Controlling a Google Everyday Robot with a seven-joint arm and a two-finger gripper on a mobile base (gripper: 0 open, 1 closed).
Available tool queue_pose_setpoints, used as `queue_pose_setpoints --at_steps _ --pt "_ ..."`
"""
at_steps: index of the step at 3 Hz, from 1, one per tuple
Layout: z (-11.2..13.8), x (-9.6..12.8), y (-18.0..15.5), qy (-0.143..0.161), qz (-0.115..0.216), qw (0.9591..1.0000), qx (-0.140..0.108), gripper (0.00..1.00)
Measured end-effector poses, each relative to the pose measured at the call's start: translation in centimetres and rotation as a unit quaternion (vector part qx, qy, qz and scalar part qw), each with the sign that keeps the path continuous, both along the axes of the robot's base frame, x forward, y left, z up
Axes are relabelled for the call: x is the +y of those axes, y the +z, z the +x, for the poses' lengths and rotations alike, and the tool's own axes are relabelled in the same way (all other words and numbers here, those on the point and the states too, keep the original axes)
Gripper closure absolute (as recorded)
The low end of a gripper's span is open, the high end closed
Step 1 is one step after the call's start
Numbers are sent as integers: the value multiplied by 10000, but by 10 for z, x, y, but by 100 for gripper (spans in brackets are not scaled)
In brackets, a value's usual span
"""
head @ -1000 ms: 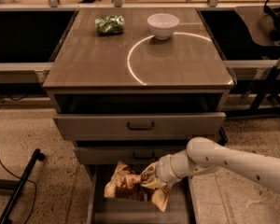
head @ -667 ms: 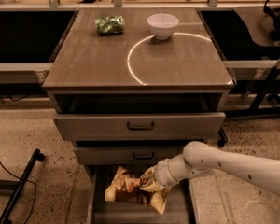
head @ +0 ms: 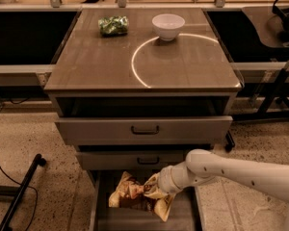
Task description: Place brown chip bag into bottom drawer
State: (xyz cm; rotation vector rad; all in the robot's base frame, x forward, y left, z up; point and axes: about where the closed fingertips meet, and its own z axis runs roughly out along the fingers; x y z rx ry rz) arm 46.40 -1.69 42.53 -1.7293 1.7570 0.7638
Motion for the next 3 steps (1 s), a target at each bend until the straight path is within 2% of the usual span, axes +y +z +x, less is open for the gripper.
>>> queue_pose_setpoints --at_steps 2,3 --pt "16 -2 -63 -304 -330 9990 -78 100" --pt "22 -3 -98 -445 -395 9982 -15 100"
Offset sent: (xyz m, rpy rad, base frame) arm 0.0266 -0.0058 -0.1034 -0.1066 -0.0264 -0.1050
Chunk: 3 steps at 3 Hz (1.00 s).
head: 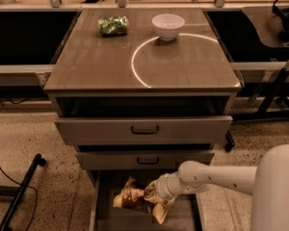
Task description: Place brown chip bag into bottom drawer
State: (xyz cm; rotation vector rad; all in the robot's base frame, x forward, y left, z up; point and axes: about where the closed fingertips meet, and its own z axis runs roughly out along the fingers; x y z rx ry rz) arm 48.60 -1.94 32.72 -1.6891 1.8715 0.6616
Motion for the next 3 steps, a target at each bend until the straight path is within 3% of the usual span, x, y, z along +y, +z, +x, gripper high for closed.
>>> queue_pose_setpoints --at_steps 3 --pt "7 7 -69 -286 -71 9991 295 100"
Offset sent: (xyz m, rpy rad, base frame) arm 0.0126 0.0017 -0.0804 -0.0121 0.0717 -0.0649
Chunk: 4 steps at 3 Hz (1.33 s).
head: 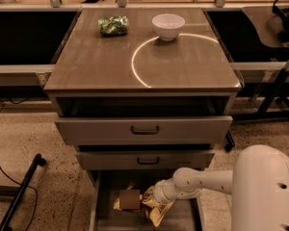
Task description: Place brown chip bag into bottom drawer
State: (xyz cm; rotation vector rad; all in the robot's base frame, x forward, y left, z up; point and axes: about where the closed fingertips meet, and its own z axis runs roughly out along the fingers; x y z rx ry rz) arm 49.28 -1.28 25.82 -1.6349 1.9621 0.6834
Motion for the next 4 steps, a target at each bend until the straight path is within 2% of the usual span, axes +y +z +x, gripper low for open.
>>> queue_pose_setpoints --at_steps 1,4 --pt "-1 10 -13 23 9 10000 49 100" --pt "-1 52 -31 368 170 9990 205 100"
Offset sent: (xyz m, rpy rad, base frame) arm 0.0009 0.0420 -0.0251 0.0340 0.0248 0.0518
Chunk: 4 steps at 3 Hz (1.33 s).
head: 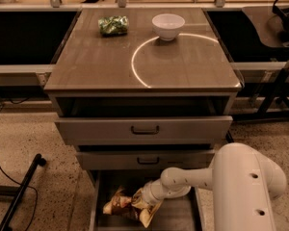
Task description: Place brown chip bag into bottom drawer
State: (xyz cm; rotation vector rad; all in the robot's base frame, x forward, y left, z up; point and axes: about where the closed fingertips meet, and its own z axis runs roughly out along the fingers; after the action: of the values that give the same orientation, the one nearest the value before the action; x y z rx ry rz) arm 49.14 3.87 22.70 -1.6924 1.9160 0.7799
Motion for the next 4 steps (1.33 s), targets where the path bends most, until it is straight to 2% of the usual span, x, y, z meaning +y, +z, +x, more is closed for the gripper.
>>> queue_pose_setpoints --at_steps 1,2,3,4 --pt "1 6 -6 -20 5 10000 60 86" --pt "1 7 -8 -36 5 10000 79 64" --pt "0 6 -6 -59 26 9999 78 33" --pt "0 1 3 -66 95 9999 42 8"
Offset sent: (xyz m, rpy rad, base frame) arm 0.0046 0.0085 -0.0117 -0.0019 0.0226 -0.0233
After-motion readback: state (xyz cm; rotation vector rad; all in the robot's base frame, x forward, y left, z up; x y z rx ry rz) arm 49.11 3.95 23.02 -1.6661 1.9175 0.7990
